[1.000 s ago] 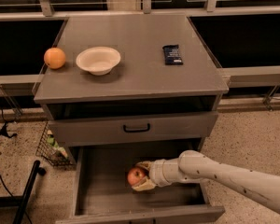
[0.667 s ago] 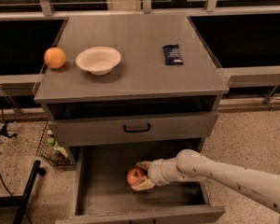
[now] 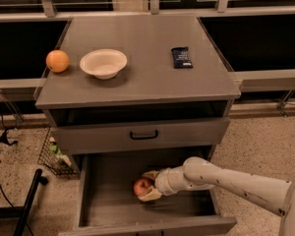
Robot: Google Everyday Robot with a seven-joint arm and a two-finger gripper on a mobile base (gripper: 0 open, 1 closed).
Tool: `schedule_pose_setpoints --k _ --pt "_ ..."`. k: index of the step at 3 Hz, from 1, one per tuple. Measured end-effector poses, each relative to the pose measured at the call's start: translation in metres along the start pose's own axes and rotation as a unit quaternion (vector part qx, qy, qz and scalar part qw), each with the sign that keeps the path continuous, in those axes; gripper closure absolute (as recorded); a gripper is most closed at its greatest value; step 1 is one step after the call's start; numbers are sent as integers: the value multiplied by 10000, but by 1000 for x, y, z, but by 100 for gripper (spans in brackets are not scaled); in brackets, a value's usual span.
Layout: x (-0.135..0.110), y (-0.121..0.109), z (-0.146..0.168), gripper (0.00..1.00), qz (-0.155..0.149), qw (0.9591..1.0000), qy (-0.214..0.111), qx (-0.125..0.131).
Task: Place apple into middle drawer
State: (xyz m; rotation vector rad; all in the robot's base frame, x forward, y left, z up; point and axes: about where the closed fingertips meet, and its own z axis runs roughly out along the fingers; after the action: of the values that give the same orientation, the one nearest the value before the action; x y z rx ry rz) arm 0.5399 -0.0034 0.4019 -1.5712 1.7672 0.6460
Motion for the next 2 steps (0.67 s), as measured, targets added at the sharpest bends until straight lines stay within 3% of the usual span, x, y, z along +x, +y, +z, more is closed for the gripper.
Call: schedule_pose_setpoints --k 2 --pt "7 2 11 100 0 9998 127 -134"
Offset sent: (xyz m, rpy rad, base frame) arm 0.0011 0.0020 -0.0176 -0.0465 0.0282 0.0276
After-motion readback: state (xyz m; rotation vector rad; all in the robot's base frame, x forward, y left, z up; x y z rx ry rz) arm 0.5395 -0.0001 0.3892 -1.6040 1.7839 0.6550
